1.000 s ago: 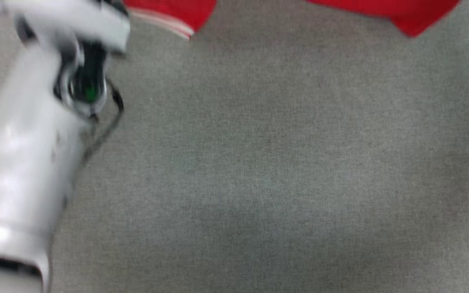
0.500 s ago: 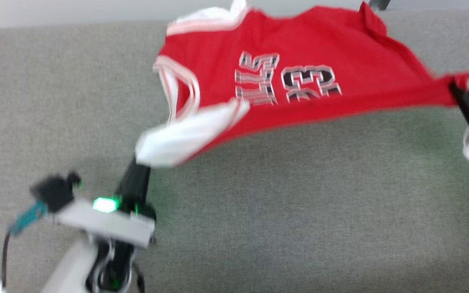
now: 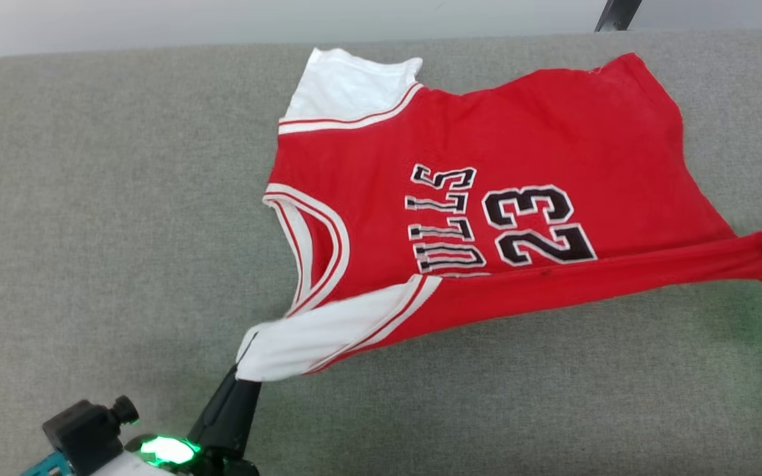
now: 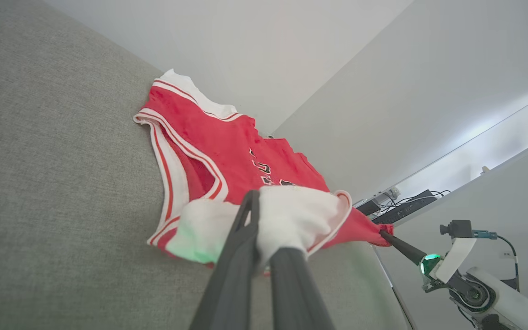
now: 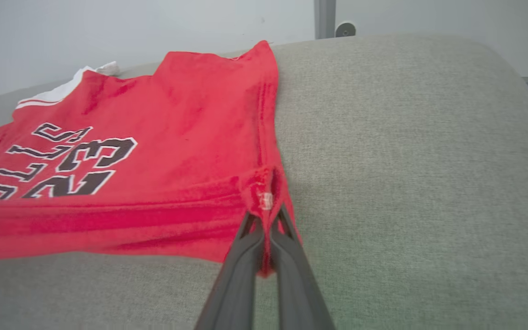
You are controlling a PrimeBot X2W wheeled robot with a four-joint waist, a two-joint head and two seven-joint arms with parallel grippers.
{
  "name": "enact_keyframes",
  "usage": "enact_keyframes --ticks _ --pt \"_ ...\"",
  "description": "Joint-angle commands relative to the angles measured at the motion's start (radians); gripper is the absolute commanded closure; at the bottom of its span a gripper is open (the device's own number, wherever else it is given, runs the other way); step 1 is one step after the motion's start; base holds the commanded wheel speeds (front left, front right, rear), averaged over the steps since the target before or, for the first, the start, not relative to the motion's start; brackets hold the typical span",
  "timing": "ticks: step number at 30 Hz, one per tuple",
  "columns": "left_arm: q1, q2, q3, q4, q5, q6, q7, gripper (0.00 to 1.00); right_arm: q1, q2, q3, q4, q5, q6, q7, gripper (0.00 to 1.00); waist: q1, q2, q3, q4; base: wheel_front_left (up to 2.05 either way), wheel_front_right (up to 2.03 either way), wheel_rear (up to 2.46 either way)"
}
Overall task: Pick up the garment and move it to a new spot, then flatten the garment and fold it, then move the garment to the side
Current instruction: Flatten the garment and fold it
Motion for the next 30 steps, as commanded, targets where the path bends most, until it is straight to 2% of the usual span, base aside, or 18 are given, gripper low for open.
enact_keyframes --ticks 1,6,11,17,19,26,30 --pt "0.001 0.006 0.011 -0.005 0.004 0.007 -0.002 1.0 0.017 -0.007 -0.028 -0.007 -0.014 -0.007 0.007 1.0 0.0 0.0 0.004 0.001 0.0 0.0 0.0" --pt "-0.079 -0.005 0.03 0.026 0.005 0.027 0.01 1.0 0.039 0.038 -0.117 -0.061 -0.087 -0.007 0.083 1.0 0.0 0.0 0.017 -0.002 0.0 0.0 0.0" --pt "-0.182 -0.014 0.045 0.12 0.0 0.022 0.024 1.0 -0.026 0.111 -0.184 -0.084 -0.169 -0.007 0.176 1.0 0.0 0.0 0.041 -0.009 0.0 0.0 0.0" --pt "-0.295 -0.03 0.011 0.271 0.052 0.01 0.039 1.0 -0.119 0.184 -0.23 -0.033 -0.281 -0.007 0.252 1.0 0.0 0.0 0.081 0.001 0.0 0.0 0.0" --pt "-0.33 -0.052 -0.011 0.316 0.065 0.005 0.042 1.0 -0.141 0.196 -0.243 -0.015 -0.308 -0.006 0.262 1.0 0.0 0.0 0.095 0.012 0.0 0.0 0.0" --pt "-0.426 -0.068 -0.072 0.493 0.164 0.03 0.046 1.0 -0.193 0.233 -0.255 0.049 -0.378 -0.006 0.287 1.0 0.0 0.0 0.132 0.029 0.0 0.0 0.0" --pt "-0.461 -0.08 -0.093 0.568 0.195 0.019 0.038 1.0 -0.201 0.247 -0.244 0.083 -0.409 -0.006 0.286 1.0 0.0 0.0 0.146 0.031 0.0 0.0 0.0"
